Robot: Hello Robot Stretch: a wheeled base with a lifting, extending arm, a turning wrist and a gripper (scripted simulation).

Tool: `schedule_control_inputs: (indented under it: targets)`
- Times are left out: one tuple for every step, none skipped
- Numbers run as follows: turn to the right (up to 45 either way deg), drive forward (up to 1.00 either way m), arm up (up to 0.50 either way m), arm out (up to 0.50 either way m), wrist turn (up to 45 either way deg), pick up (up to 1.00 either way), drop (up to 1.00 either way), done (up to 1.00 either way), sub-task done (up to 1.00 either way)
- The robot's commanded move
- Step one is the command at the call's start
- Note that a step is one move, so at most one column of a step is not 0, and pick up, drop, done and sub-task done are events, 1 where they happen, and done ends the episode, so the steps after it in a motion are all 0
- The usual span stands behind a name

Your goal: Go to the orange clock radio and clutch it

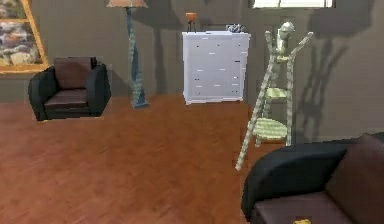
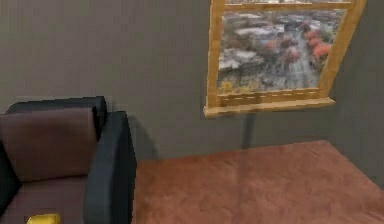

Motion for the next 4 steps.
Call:
schedule_control_inputs:
  targets:
    - [33.0,0.0,0.0,0.0,0.0,0.0,0.0,0.0,0.0]
    - [0.0,0.35,0.0,0.0,0.0,0.0,0.0,0.0,0.0]
    - [-45.0,0.0,0.0,0.0,0.0,0.0,0.0,0.0,0.0]
    - [-27.0,0.0,0.0,0.0,0.0,0.0,0.0,0.0,0.0]
